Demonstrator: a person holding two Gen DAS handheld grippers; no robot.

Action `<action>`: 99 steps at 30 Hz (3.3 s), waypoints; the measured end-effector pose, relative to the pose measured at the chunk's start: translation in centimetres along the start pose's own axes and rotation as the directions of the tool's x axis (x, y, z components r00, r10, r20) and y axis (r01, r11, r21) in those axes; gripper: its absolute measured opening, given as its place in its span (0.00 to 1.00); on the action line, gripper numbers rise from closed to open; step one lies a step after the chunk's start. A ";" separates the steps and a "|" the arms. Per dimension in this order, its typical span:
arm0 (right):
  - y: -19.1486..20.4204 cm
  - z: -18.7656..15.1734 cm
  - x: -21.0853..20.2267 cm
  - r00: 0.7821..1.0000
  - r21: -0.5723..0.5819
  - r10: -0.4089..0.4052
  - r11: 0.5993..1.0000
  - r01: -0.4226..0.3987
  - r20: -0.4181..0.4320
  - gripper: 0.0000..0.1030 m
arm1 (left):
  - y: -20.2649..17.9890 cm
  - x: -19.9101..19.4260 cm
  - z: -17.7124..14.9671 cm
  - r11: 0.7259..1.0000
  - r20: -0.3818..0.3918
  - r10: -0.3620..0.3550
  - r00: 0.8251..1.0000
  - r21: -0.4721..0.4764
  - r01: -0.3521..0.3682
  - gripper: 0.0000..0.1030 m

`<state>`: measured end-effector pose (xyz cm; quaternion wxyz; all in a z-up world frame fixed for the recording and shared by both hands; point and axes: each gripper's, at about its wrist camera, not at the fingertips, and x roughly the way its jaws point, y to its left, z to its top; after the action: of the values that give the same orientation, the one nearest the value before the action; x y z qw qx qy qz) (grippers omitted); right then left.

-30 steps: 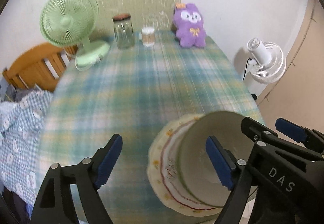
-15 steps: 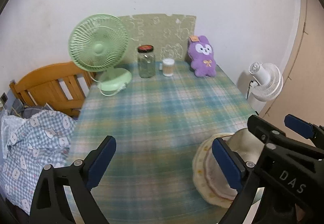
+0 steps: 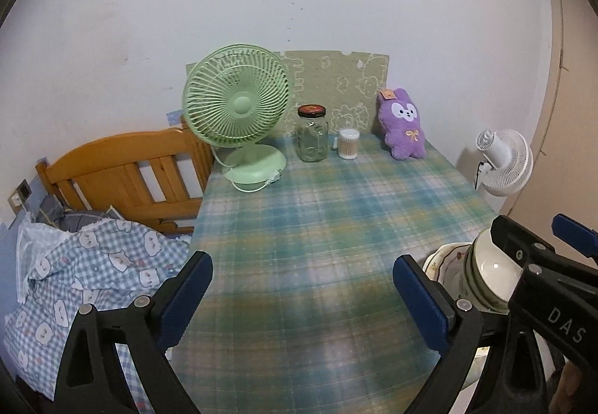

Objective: Organize plates and bowls

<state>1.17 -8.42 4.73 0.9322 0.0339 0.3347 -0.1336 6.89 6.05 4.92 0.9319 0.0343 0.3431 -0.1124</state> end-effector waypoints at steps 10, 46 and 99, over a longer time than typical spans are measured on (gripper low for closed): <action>-0.2 -4.3 0.1 0.999 0.005 0.051 0.999 -0.051 0.015 0.87 | 0.8 -0.5 -4.2 1.000 0.011 0.001 1.000 -0.024 -0.001 0.98; -2.8 -10.1 2.6 0.993 0.002 0.059 0.998 -0.060 0.105 0.91 | -0.4 0.3 -9.8 0.997 0.140 0.051 0.989 -0.064 -0.042 1.00; -3.7 -10.4 2.2 0.998 0.015 0.029 0.999 -0.030 0.064 0.91 | -1.9 -0.1 -9.5 0.997 0.123 0.046 0.991 -0.070 -0.037 1.00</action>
<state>-4.60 -10.85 -4.56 0.9439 0.0423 0.3033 -0.1234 0.38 5.59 -2.20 0.9543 0.0030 0.2869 -0.0833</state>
